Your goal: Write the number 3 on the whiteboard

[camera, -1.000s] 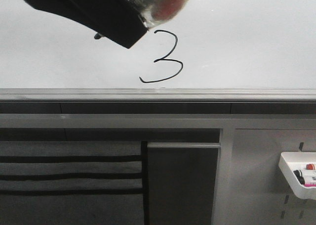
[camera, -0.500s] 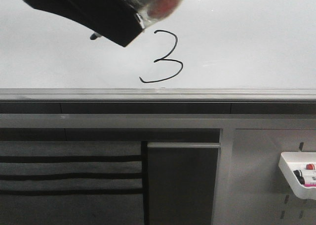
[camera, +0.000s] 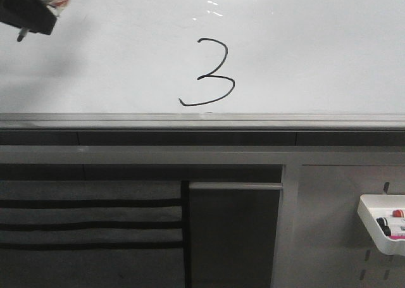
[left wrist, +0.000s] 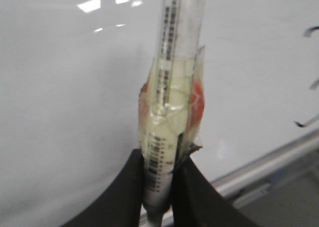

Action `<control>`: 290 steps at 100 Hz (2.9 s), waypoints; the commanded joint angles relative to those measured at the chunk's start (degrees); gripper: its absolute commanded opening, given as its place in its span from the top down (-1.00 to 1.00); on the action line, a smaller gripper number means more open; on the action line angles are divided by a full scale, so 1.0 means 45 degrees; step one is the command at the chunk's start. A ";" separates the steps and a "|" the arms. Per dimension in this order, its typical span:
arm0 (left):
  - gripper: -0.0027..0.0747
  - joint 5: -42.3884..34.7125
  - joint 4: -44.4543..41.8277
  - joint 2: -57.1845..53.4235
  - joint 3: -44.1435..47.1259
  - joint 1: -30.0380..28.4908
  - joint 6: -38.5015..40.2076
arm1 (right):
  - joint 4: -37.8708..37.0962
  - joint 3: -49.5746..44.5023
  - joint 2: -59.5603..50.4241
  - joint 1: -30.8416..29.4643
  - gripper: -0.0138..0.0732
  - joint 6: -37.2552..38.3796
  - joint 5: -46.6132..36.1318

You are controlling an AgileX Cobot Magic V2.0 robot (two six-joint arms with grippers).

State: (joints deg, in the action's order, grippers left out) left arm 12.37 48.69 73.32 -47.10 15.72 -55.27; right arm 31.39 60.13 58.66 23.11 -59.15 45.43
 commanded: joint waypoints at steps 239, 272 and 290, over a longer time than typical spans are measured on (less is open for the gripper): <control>0.15 0.5057 -0.7343 -0.7357 0.0544 -0.0063 0.6107 | -0.8124 0.0105 -0.4363 -0.0084 0.18 1.5754 0.4396; 0.93 0.5571 -0.9913 -1.0378 0.0919 -0.0063 0.9322 | -0.8840 -0.2838 -0.7197 -0.0084 0.85 1.5904 -0.0990; 0.98 0.5645 -0.9497 -1.0495 0.0955 -0.0063 0.9322 | -0.8912 -0.3761 -0.7408 -0.0084 0.85 1.5904 -0.2212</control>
State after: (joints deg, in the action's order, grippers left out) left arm 42.22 4.66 25.69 -41.57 15.53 -14.06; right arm -7.19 43.07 25.06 22.98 12.50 41.74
